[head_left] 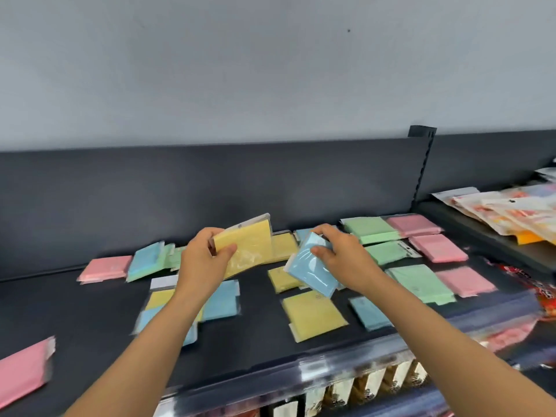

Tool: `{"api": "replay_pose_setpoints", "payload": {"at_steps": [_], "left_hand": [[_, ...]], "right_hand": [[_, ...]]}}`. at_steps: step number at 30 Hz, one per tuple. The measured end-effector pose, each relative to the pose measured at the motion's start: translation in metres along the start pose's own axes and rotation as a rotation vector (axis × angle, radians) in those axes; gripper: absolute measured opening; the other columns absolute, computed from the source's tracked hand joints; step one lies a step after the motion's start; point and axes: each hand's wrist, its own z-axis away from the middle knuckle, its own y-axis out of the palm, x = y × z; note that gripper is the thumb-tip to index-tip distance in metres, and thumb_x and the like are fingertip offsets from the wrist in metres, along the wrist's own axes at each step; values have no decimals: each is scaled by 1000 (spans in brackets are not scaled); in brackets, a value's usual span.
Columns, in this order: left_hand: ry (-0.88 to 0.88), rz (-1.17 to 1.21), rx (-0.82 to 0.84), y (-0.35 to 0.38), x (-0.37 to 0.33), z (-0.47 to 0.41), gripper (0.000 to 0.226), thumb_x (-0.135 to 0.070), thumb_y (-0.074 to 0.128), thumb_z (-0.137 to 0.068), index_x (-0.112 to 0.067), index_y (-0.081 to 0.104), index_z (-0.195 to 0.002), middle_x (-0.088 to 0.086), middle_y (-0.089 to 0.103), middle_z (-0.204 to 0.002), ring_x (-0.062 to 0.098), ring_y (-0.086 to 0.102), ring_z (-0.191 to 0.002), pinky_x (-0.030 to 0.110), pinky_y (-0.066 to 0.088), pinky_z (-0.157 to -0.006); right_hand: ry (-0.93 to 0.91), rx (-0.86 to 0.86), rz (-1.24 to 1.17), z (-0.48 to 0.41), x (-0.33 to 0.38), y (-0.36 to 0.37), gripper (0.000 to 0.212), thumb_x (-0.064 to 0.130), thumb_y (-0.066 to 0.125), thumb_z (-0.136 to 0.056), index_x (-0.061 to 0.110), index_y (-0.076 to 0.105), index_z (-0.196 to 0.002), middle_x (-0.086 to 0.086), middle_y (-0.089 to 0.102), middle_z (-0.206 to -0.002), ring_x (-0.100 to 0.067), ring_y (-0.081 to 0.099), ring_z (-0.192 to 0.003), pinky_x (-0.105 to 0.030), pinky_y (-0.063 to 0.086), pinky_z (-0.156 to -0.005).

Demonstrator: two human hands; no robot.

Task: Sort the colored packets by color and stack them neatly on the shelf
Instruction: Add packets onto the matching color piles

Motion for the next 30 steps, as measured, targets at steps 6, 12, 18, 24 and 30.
{"api": "replay_pose_setpoints", "payload": {"at_steps": [6, 12, 18, 24, 30], "left_hand": [[-205, 22, -49, 69, -8, -37, 25, -17, 64, -87, -20, 52, -108, 6, 61, -108, 25, 58, -96, 39, 50, -76], [-364, 110, -191, 107, -9, -39, 32, -17, 57, -92, -9, 48, -121, 5, 56, -111, 18, 53, -97, 30, 41, -77], [-414, 53, -228, 122, -5, -49, 32, -19, 54, -93, -10, 48, -122, 3, 54, -107, 19, 51, -96, 30, 41, -74], [-455, -168, -135, 129, 17, -71, 31, -25, 54, -92, -6, 56, -117, 10, 60, -112, 28, 55, -98, 39, 47, -82], [-472, -641, -58, 136, 30, -73, 52, -46, 48, -90, -14, 48, -131, 17, 43, -131, 32, 34, -125, 42, 35, -99]], "right_hand": [[-89, 65, -16, -37, -47, -34, 22, 22, 49, -95, 20, 49, -117, -5, 61, -106, -23, 58, -92, -41, 52, -78], [-156, 137, -71, -61, -84, -45, 19, 23, 48, -95, 22, 50, -114, -3, 60, -102, -22, 59, -89, -35, 51, -70], [-118, 121, -209, -79, -106, -46, 17, 20, 50, -94, 22, 52, -111, 2, 58, -102, -15, 56, -86, -23, 45, -61], [-79, 165, -242, -94, -116, -61, 15, 16, 49, -94, 18, 55, -108, 2, 57, -99, -14, 53, -85, -21, 41, -59], [-177, 464, -77, -102, -114, -59, 16, 17, 49, -93, 19, 58, -106, 6, 58, -103, -15, 56, -97, -30, 46, -81]]}}
